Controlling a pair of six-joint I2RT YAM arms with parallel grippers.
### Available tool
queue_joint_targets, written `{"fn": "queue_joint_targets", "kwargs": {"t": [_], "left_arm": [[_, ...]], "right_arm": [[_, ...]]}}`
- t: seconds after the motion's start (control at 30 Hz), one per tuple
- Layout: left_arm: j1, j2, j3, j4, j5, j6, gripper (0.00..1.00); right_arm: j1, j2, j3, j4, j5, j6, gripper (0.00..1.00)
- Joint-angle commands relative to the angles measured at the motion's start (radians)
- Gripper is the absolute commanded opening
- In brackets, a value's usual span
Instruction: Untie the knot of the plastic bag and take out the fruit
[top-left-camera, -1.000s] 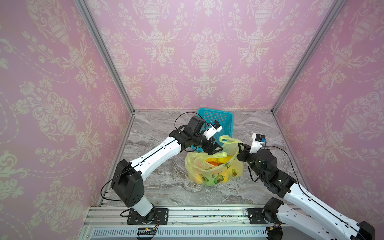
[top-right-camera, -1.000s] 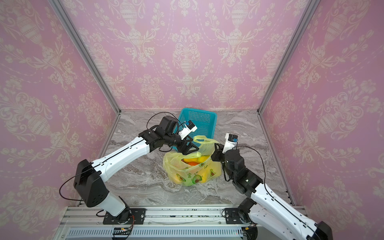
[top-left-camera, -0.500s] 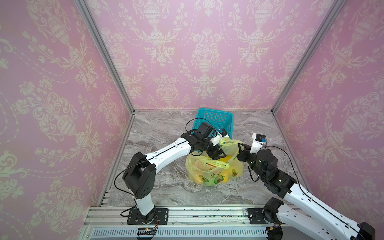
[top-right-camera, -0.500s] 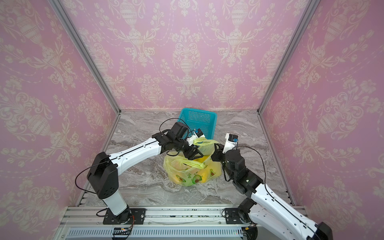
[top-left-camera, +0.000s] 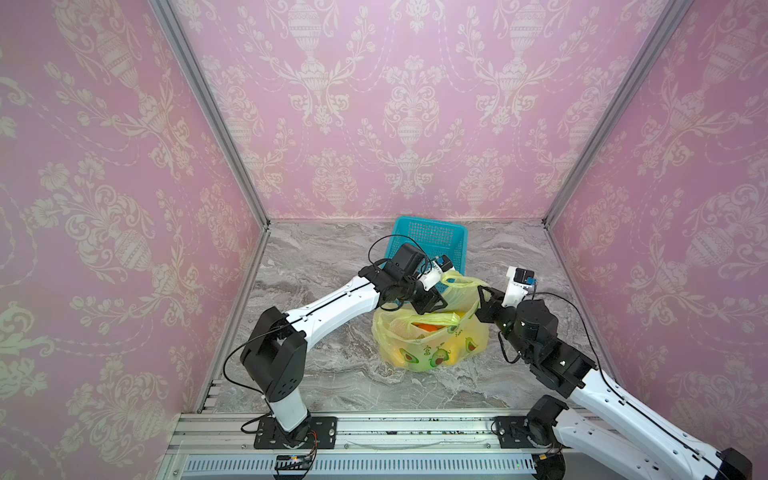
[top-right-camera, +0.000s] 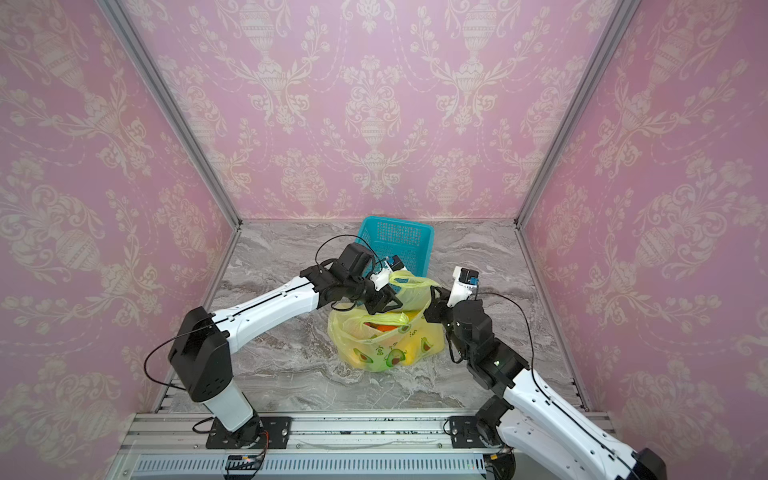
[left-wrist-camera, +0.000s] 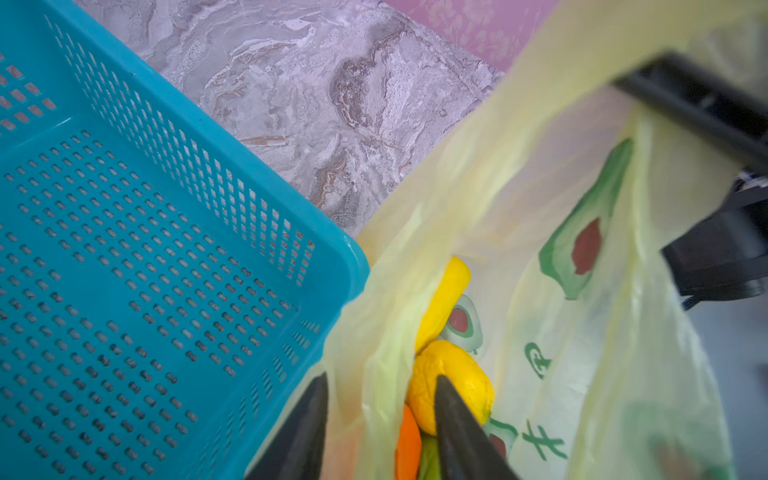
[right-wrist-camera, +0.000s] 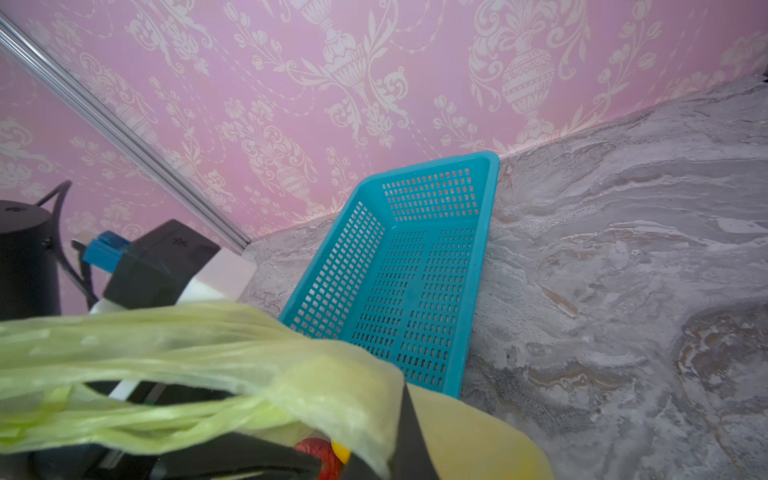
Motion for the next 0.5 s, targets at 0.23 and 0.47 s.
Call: {"fn": "queue_joint_targets", "kwargs": {"t": [0.23, 0.47], "left_arm": [[-0.058, -0.058, -0.014, 0.027, 0.002, 0.035, 0.85], [-0.032, 0.001, 0.011, 0.013, -0.074, 0.033, 0.82]], "right_arm": [[-0.008, -0.027, -0.012, 0.013, -0.007, 0.006, 0.00], [-0.009, -0.045, -0.013, 0.004, -0.001, 0.002, 0.00]]}}
